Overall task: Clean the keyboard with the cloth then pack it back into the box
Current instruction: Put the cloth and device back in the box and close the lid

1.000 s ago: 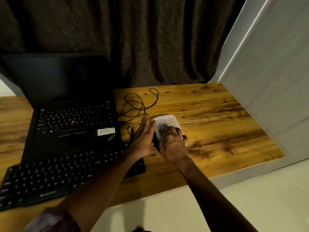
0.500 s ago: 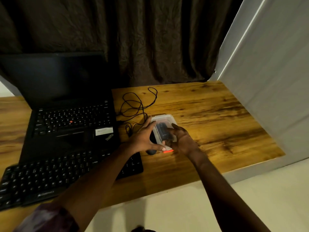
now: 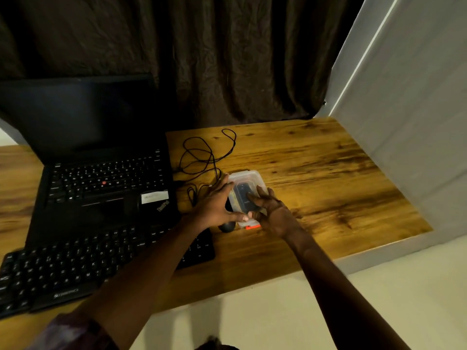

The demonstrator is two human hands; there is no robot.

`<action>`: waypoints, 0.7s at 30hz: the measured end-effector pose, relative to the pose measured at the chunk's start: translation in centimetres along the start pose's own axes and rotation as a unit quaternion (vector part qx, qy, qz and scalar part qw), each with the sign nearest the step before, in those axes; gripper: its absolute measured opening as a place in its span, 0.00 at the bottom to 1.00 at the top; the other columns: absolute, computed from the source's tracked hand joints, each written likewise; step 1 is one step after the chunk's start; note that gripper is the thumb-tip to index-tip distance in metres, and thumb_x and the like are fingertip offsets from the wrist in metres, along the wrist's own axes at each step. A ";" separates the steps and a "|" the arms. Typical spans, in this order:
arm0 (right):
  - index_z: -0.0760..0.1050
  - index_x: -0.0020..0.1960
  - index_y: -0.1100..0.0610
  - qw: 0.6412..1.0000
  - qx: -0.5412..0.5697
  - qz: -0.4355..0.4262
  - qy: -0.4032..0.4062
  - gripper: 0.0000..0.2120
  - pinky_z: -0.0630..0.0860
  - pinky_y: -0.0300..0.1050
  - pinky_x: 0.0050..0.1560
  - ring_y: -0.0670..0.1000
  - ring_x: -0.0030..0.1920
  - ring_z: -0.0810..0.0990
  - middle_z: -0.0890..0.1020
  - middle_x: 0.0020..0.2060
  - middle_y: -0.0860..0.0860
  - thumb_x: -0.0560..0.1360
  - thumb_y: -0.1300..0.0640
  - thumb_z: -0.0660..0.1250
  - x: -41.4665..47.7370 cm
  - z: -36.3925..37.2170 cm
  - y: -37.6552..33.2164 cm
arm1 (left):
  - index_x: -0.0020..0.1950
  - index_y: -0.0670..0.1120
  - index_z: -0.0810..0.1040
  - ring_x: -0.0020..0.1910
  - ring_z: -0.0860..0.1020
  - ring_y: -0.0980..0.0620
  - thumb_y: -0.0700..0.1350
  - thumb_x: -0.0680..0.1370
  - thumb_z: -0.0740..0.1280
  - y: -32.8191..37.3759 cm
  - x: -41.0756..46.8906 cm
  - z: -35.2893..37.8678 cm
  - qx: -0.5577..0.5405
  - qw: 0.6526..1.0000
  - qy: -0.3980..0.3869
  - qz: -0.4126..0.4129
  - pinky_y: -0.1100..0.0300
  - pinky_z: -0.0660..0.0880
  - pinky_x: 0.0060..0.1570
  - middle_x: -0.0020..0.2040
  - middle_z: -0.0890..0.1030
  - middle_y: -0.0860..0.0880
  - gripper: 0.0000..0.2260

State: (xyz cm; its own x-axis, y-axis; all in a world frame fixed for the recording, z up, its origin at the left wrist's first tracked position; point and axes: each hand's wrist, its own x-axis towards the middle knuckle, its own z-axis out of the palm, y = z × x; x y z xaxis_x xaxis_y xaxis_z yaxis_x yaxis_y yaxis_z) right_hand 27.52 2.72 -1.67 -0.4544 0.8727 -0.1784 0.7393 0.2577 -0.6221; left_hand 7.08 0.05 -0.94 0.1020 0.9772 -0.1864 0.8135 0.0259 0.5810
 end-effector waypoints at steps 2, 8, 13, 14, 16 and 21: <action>0.67 0.75 0.53 0.999 0.035 0.003 0.020 0.30 0.57 0.48 0.75 0.56 0.79 0.52 0.60 0.78 0.53 0.76 0.56 0.72 0.0 0.1 0.0 | 0.81 0.49 0.51 0.79 0.41 0.51 0.65 0.66 0.76 0.8 0.3 -0.5 0.035 0.999 -0.007 -0.017 0.50 0.43 0.77 0.81 0.40 0.52 0.53; 0.66 0.71 0.55 0.958 0.173 0.079 0.213 0.41 0.78 0.54 0.57 0.55 0.59 0.77 0.76 0.62 0.54 0.64 0.43 0.77 -1.5 1.8 0.6 | 0.80 0.55 0.55 0.79 0.37 0.45 0.67 0.67 0.74 2.7 0.6 -1.1 0.160 0.986 -0.035 -0.024 0.44 0.40 0.76 0.81 0.40 0.45 0.48; 0.75 0.59 0.58 0.891 0.336 0.204 0.228 0.37 0.83 0.60 0.39 0.60 0.37 0.85 0.85 0.43 0.59 0.61 0.32 0.73 -2.8 3.5 0.7 | 0.80 0.53 0.56 0.79 0.40 0.45 0.65 0.69 0.73 3.4 0.6 -1.3 0.184 0.981 -0.057 -0.019 0.46 0.43 0.76 0.81 0.44 0.46 0.46; 0.77 0.57 0.59 0.883 0.357 0.208 0.222 0.35 0.82 0.61 0.36 0.61 0.35 0.84 0.84 0.40 0.61 0.62 0.34 0.74 -2.7 3.7 0.8 | 0.80 0.52 0.56 0.80 0.41 0.45 0.65 0.69 0.73 3.5 0.6 -1.3 0.185 0.981 -0.063 -0.023 0.46 0.44 0.76 0.82 0.44 0.46 0.46; 0.80 0.52 0.60 0.873 0.379 0.210 0.224 0.25 0.79 0.62 0.34 0.61 0.31 0.82 0.83 0.35 0.63 0.67 0.40 0.75 -2.7 3.8 0.7 | 0.80 0.52 0.56 0.80 0.42 0.44 0.64 0.70 0.73 3.8 0.5 -1.6 0.181 0.981 -0.071 -0.027 0.46 0.43 0.76 0.82 0.45 0.46 0.45; 0.80 0.42 0.57 0.896 0.319 0.205 0.233 0.24 0.81 0.54 0.34 0.57 0.29 0.82 0.84 0.31 0.56 0.66 0.36 0.74 -3.5 3.4 0.8 | 0.80 0.51 0.57 0.80 0.42 0.44 0.64 0.70 0.73 4.1 0.4 -1.8 0.183 0.980 -0.074 -0.032 0.46 0.43 0.76 0.81 0.46 0.46 0.45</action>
State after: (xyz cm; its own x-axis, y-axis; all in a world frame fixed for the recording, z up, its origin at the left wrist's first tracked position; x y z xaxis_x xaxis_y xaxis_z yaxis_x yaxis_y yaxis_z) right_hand 28.03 -1.57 -4.20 0.1566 0.9565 -0.2461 0.2951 -0.2831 -0.9125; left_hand 9.45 0.90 2.81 0.1048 0.9341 -0.3413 0.9690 -0.0187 0.2463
